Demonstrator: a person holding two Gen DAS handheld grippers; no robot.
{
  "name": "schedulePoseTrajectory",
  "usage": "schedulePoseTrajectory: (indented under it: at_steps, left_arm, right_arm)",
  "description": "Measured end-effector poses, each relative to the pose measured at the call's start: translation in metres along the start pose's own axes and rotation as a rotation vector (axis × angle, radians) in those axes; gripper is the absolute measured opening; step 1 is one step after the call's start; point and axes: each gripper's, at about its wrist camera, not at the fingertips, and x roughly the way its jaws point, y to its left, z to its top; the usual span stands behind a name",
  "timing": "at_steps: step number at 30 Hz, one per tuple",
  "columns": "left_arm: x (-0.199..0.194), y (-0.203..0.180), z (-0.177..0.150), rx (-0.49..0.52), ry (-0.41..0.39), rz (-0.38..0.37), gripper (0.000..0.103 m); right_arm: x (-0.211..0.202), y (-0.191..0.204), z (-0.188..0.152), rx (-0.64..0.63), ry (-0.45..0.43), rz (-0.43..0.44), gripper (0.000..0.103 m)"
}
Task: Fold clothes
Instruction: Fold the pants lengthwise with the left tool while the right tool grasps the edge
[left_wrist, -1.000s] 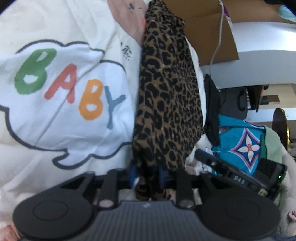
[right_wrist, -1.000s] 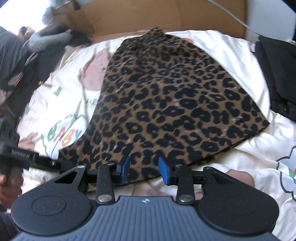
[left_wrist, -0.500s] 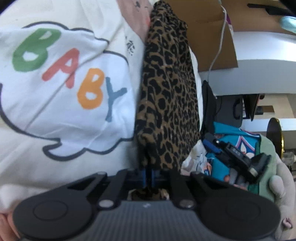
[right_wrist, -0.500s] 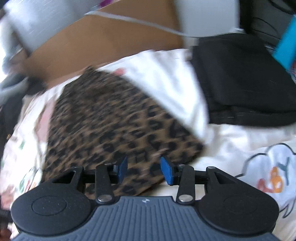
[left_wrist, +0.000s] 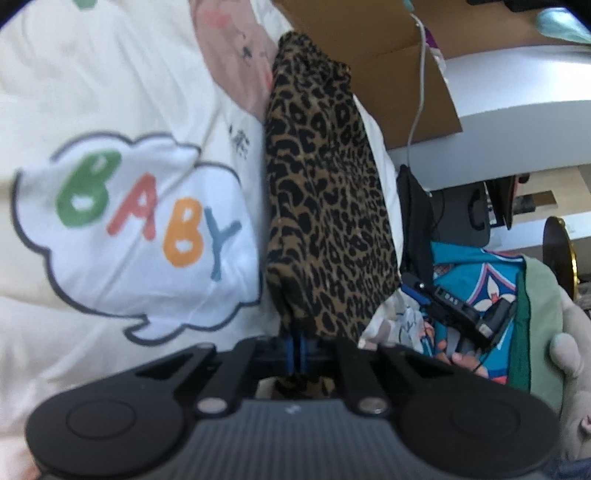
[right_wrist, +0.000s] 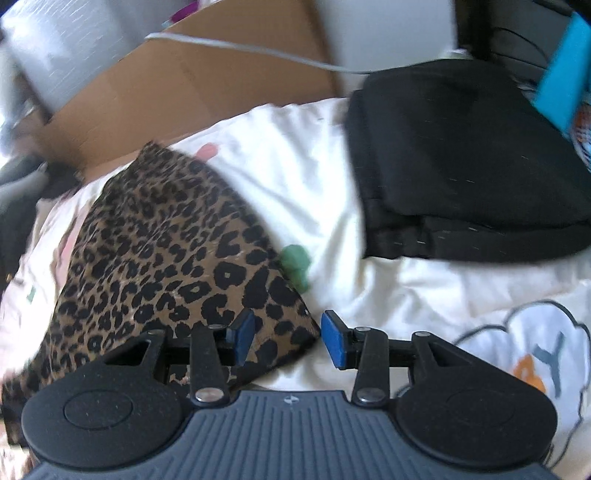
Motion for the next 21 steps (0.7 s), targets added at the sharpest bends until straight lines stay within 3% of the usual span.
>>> schedulePoseTrajectory:
  at_steps: [6, 12, 14, 16, 18, 21]
  left_arm:
    - [-0.021, 0.009, 0.013, -0.007, -0.035, 0.049, 0.003]
    - [-0.016, 0.013, 0.015, 0.012, -0.009, 0.082, 0.003]
    - [-0.016, 0.017, 0.014, 0.009, -0.006, 0.090, 0.003]
    - [-0.016, 0.019, 0.012, 0.006, -0.005, 0.095, 0.003]
    - [-0.017, 0.017, 0.010, 0.004, -0.010, 0.096, 0.003]
    - [-0.020, 0.012, 0.008, 0.007, -0.016, 0.088, 0.003]
  right_arm:
    - [0.021, 0.009, 0.005, -0.070, 0.054, 0.039, 0.046]
    - [0.038, 0.014, 0.008, -0.108, 0.106, 0.073, 0.045]
    - [0.044, 0.015, 0.009, -0.121, 0.124, 0.084, 0.039]
    - [0.050, 0.017, 0.010, -0.134, 0.141, 0.096, 0.017]
    - [0.046, 0.020, 0.011, -0.152, 0.143, 0.100, 0.008]
    - [0.036, 0.023, 0.013, -0.163, 0.141, 0.106, 0.005]
